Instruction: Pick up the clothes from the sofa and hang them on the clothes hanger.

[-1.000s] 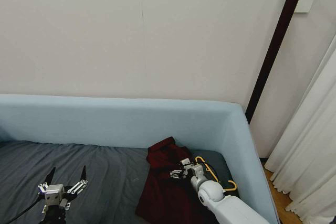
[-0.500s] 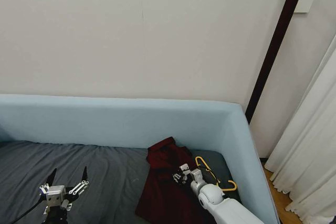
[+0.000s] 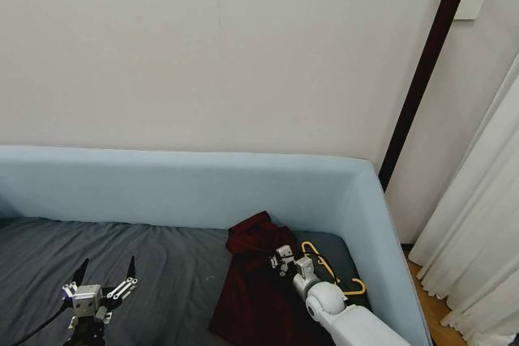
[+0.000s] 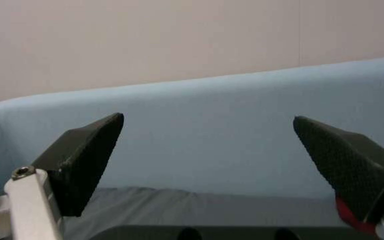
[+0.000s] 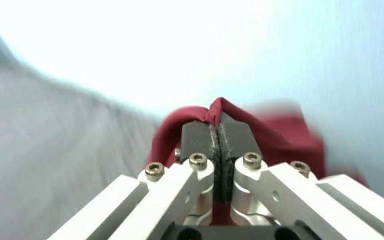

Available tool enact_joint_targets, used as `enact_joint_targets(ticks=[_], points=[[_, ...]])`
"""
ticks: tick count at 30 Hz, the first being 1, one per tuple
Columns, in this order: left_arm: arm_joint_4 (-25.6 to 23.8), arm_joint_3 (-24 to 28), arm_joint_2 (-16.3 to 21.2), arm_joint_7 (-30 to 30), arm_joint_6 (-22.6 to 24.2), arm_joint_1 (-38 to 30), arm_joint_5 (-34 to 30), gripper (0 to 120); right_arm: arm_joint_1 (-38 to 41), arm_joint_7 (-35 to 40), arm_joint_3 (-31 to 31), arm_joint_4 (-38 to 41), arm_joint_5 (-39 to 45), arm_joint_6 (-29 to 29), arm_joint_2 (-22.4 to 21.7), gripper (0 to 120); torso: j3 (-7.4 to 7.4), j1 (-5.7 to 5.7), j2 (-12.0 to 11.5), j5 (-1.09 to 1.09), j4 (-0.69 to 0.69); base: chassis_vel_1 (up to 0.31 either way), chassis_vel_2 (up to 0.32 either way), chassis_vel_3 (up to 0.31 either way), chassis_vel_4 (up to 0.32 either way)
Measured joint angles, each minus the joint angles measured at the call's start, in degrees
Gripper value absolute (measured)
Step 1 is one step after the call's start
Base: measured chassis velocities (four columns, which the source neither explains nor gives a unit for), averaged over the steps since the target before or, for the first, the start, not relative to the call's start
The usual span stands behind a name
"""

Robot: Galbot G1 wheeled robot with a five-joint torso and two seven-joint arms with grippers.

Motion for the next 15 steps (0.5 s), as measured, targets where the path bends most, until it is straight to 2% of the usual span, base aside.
enact_joint_targets(ticks=[3, 6, 7, 8, 10, 15], points=[[0.06, 0.0, 0.05, -0.01, -0.02, -0.06, -0.03, 100, 0.68, -0.33, -0.13, 1.29, 1.6, 0.97, -0.19, 0, 0.0, 0.0, 0.0, 0.0, 0.01, 0.0, 0.0, 0.0, 0.0], [0.32, -0.02, 0.25, -0.02, -0.31, -0.19, -0.38, 100, 4.87, -0.72, -0.87, 6.99, 9.19, 2.44, -0.97, 0, 0.0, 0.0, 0.0, 0.0, 0.0, 0.0, 0.0, 0.0, 0.0], [0.56, -0.18, 0.46, -0.02, -0.53, -0.19, -0.83, 100, 8.49, -0.74, -1.54, 9.78, 13.29, 2.66, -1.22, 0, 0.0, 0.0, 0.0, 0.0, 0.0, 0.0, 0.0, 0.0, 0.0], [0.56, -0.18, 0.46, -0.02, -0.53, -0.19, -0.83, 100, 8.49, -0.74, -1.54, 9.78, 13.29, 2.66, -1.22, 0, 0.0, 0.0, 0.0, 0.0, 0.0, 0.0, 0.0, 0.0, 0.0], [0.76, -0.46, 0.7, -0.03, -0.84, -0.19, -1.15, 100, 13.86, -0.8, -2.49, 12.1, 17.43, 2.84, -1.23, 0, 0.0, 0.0, 0.0, -0.01, 0.01, 0.0, 0.0, 0.0, 0.0], [0.9, -0.62, 0.79, -0.06, -1.18, -0.11, -1.31, 100, 21.83, -0.71, -4.37, 12.85, 21.34, 3.27, 0.18, 0, 0.0, 0.01, 0.0, -0.01, 0.0, 0.0, 0.0, 0.0, 0.0]])
